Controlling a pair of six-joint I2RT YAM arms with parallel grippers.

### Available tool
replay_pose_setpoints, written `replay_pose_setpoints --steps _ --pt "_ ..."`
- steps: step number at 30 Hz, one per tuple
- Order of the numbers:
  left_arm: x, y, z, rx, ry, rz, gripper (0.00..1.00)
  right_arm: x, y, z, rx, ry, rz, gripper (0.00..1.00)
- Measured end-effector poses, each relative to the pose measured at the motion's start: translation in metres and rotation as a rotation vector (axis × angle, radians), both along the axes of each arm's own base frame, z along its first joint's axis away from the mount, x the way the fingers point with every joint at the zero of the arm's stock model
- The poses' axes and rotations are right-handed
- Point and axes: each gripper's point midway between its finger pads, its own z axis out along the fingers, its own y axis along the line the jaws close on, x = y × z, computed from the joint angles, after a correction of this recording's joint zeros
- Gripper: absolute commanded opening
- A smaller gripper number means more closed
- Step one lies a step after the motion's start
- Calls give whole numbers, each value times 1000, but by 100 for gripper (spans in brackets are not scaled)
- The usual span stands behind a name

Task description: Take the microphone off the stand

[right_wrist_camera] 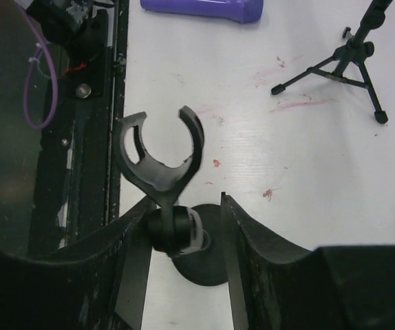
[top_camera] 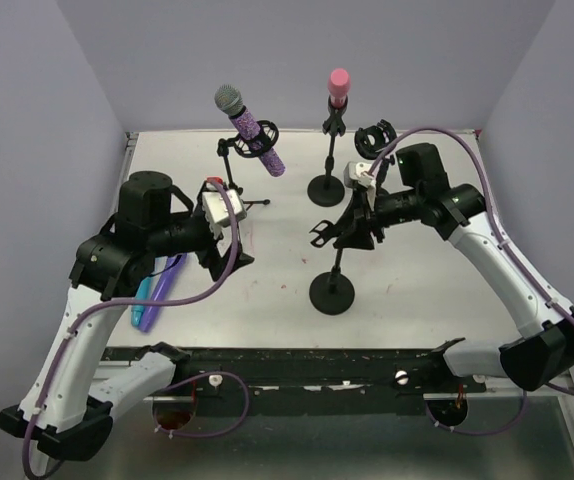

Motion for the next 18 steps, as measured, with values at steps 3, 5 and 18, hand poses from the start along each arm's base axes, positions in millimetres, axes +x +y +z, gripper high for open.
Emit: replay_pose_setpoints --steps 3,5,18 --pt "-13 -16 -9 18 13 -92 93 4 5 1 23 31 -29 25" --pt "-19 -26 -20 30 27 -144 89 10 8 1 34 33 -52 6" --pt "3 -99 -103 121 -362 -287 67 54 -20 9 7 162 -594 1"
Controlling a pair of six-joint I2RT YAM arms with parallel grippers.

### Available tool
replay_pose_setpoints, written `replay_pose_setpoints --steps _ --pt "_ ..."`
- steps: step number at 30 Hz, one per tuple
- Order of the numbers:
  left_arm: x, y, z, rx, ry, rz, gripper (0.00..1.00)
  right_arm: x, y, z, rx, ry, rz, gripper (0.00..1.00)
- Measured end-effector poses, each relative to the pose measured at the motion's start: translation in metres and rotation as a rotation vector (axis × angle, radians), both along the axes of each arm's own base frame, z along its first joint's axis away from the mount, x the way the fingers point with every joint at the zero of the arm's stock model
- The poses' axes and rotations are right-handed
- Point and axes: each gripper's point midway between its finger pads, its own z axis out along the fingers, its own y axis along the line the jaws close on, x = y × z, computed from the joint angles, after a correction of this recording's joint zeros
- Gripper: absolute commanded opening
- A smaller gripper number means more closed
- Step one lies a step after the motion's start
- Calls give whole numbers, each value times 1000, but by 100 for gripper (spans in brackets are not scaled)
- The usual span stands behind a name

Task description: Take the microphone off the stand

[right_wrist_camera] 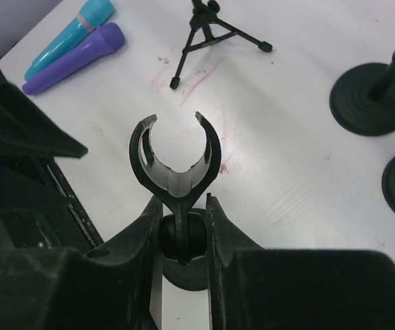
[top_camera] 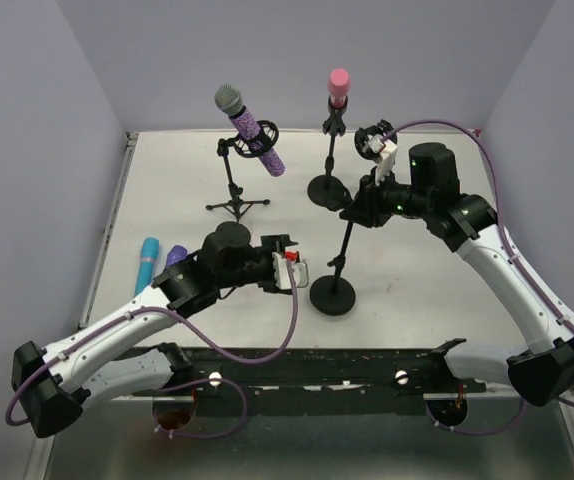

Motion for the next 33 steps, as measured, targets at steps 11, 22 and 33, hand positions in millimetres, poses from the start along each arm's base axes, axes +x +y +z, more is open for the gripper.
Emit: replay_pose_setpoints --steps 11,22,33 --pt "37 -58 -6 -16 -194 -83 54 12 -12 -7 49 86 -213 1" --pt "28 -77 -6 32 -120 -210 53 19 -16 -8 67 97 -289 1" --pt "23 -73 -43 172 -17 -282 49 25 -19 -6 72 84 -320 1"
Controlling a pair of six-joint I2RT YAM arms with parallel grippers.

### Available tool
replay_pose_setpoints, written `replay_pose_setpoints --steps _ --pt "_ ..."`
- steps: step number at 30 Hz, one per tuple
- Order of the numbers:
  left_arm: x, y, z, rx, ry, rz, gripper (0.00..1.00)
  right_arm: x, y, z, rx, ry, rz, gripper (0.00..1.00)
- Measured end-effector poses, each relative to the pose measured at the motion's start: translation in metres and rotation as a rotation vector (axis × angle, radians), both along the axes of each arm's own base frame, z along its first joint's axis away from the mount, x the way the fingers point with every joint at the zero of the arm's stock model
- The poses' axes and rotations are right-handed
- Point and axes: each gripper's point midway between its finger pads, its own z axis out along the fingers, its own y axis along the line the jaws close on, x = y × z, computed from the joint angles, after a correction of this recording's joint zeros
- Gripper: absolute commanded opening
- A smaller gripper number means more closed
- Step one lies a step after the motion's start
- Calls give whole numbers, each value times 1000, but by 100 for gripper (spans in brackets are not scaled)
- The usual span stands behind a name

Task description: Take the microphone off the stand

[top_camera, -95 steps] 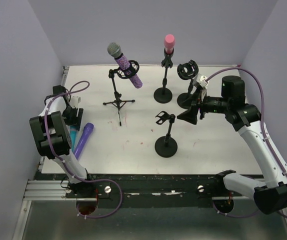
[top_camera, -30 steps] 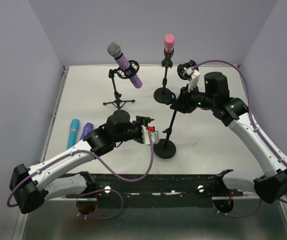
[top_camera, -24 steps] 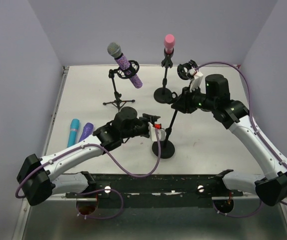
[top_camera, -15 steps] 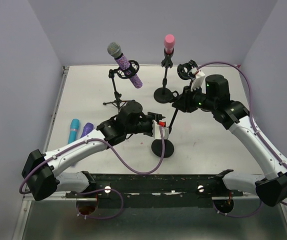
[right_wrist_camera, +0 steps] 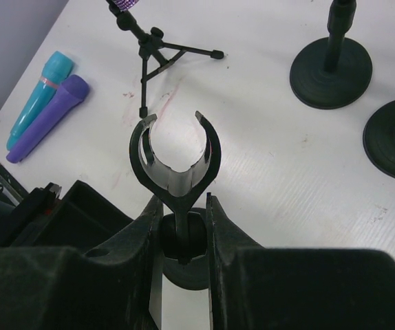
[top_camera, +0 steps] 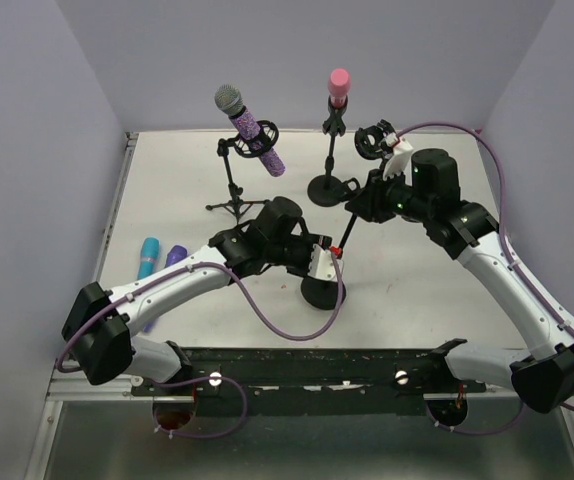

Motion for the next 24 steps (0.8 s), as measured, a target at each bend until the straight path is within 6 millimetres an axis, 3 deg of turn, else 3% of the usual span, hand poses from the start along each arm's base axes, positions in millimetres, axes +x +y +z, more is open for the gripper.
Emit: replay_pose_setpoints --steps 7,13,16,19,24 --pt "15 -4 -5 1 -17 60 40 0 0 1 1 -3 0 1" --pt "27 -6 -10 0 -41 104 37 1 0 1 1 -7 -2 1" --pt "32 -8 -18 14 -36 119 24 2 0 2 3 -10 -2 1" --pt "36 -9 -26 30 -26 135 1 3 -1 1 -2 -12 -6 1" --pt "37 -7 -27 17 38 190 0 4 -1 1 -7 -23 -6 1"
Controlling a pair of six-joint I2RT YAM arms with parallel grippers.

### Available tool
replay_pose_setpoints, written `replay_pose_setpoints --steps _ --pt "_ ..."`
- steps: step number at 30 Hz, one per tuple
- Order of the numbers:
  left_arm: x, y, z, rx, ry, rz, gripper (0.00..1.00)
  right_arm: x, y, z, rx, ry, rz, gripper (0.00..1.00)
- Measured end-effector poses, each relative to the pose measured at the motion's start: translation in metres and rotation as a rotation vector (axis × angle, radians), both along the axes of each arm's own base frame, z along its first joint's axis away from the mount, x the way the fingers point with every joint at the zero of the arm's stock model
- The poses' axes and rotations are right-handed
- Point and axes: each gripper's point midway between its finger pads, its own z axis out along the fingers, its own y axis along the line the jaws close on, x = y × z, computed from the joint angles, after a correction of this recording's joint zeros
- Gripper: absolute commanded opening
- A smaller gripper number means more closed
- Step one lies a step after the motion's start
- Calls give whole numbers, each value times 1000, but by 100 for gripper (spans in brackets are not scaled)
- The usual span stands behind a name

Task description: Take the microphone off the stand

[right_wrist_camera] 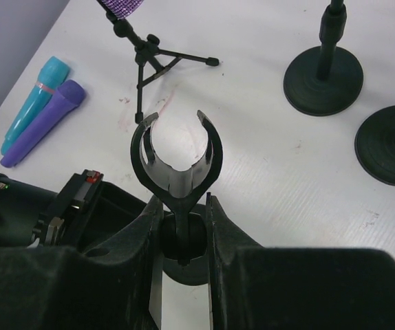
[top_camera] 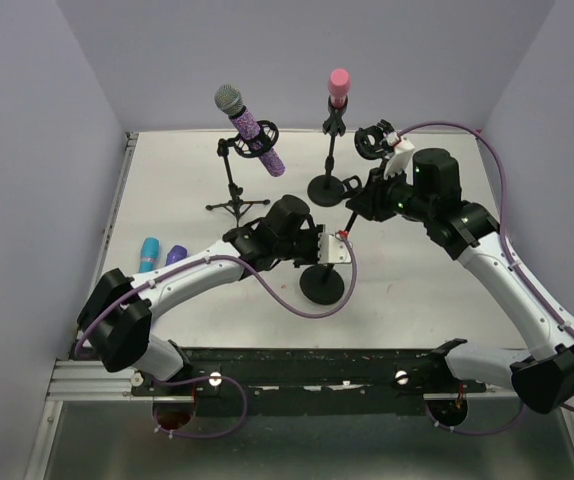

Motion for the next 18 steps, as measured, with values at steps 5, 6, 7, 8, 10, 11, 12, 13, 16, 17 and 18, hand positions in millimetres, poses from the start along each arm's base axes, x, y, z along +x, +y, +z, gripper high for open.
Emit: replay_pose_setpoints --steps 5,6,7,8,10,11,12,13,16,17,18 --pt "0 0 16 -98 249 95 0 -5 -4 16 -8 -92 29 1" --pt "2 -1 23 -135 322 114 0 -7 -5 22 -8 -124 36 1" --pt "4 -2 27 -155 360 126 0 -11 -7 30 -7 -169 46 1" --pt "7 -4 35 -204 450 144 0 -14 -9 37 -11 -207 56 1" --pt "10 -6 47 -291 598 159 0 -22 -13 48 -20 -277 82 1" --pt "10 -7 50 -319 646 158 0 -25 -13 52 -24 -302 97 1" --pt "6 -9 54 -354 716 143 0 -29 -13 55 -27 -324 114 1" --pt "3 -9 55 -369 765 134 0 -32 -13 56 -30 -338 133 1" --pt "-16 -14 50 -386 926 73 0 -42 -10 55 -37 -353 189 0" --pt "-22 -15 48 -380 970 52 0 -45 -9 53 -39 -347 206 1" --pt "-26 -16 45 -371 1004 40 7 -49 -8 50 -41 -338 223 1"
